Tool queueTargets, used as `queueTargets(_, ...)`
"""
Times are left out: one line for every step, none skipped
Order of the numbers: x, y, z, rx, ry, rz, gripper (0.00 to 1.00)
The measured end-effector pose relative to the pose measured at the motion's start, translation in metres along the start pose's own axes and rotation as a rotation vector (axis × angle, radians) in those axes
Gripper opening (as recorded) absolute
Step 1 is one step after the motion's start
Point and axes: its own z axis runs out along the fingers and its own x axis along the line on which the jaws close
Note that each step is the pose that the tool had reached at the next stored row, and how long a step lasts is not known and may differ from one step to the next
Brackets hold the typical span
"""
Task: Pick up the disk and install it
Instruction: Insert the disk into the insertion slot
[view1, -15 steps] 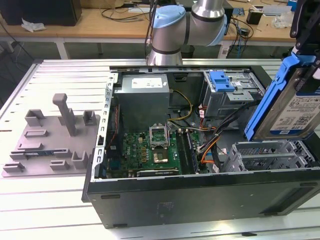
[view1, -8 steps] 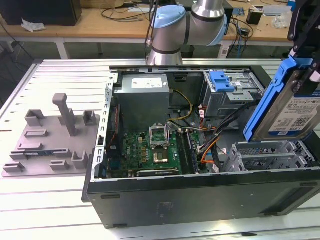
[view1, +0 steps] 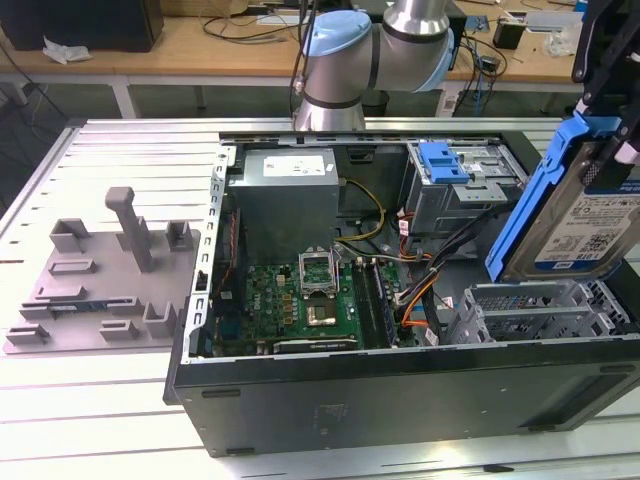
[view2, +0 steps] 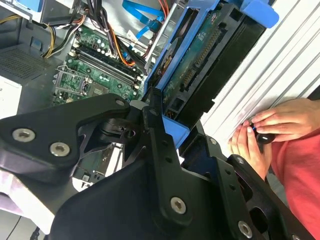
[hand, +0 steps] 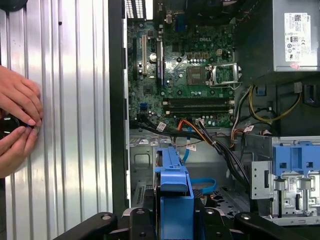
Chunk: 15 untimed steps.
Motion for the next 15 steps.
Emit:
queueTargets(-0.0008, 0.0, 0.0008, 0.0, 0.0, 0.0, 0.36)
queueTargets(-0.0016, -0.0001, 0.0016, 0.0, 0.0, 0.0, 0.36)
queueTargets(-0.0019, 0.0, 0.002, 0.0, 0.0, 0.0, 0.36)
queueTargets(-0.0022, 0.0, 0.0023, 0.0, 0.0, 0.0, 0.36)
queueTargets(-0.0026, 0.0, 0.003, 0.0, 0.0, 0.0, 0.36)
queueTargets(-0.0028, 0.0, 0.0037, 0.0, -0.0001, 0.0, 0.36)
queueTargets(-0.0029, 0.0, 0.0041, 0.0, 0.0, 0.0, 0.36)
queueTargets(-0.003, 0.0, 0.0048, 0.0, 0.0, 0.0, 0.36)
queueTargets(-0.003, 0.0, 0.0054, 0.0, -0.0001, 0.0, 0.36)
queueTargets(-0.003, 0.0, 0.0057, 0.0, -0.0001, 0.0, 0.36)
queueTargets(-0.003, 0.0, 0.0063, 0.0, 0.0001, 0.0, 0.36)
queueTargets(-0.003, 0.0, 0.0067, 0.0, 0.0001, 0.0, 0.36)
queueTargets(-0.003, 0.0, 0.0071, 0.0, 0.0001, 0.0, 0.36)
queueTargets(-0.003, -0.0001, 0.0077, 0.0, 0.0001, 0.0, 0.36)
queueTargets(-0.003, -0.0002, 0.0081, 0.0, 0.0001, 0.0, 0.36)
